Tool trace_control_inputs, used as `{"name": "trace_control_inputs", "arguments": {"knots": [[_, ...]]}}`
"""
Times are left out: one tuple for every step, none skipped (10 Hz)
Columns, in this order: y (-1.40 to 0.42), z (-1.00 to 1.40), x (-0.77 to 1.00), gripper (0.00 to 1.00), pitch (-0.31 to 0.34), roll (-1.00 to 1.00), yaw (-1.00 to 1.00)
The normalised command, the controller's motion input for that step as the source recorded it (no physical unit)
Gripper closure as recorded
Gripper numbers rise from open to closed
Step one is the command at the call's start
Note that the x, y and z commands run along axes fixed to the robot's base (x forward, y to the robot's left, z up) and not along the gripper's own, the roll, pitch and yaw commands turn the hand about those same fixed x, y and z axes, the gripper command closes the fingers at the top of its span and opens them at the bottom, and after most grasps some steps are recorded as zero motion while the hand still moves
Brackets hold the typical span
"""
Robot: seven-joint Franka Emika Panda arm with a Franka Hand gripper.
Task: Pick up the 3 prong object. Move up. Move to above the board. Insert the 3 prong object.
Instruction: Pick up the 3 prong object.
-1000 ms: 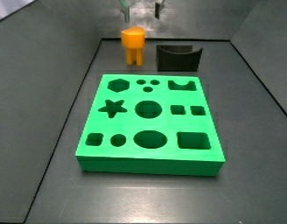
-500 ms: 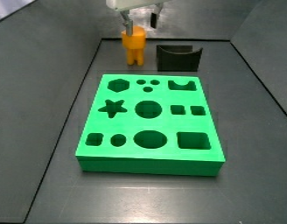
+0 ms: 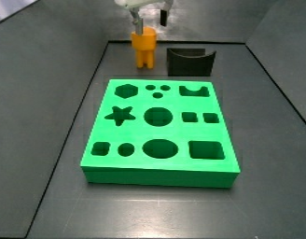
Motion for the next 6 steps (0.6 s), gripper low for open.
{"name": "trace_control_inputs", "arguments": {"knots": [[0.0, 0.0, 0.0, 0.0, 0.0, 0.02, 0.07], [0.06, -0.25, -0.17, 0.0, 0.0, 0.05, 0.18], [0.11, -0.33, -0.19, 0.0, 0.0, 0.04, 0.21], [0.13, -0.32, -0.19, 0.0, 0.0, 0.03, 0.2], [0.29, -0.31, -0.37, 0.0, 0.004, 0.01, 0.29], [0.27, -0.23, -0.27, 0.0, 0.0, 0.0, 0.25]]}}
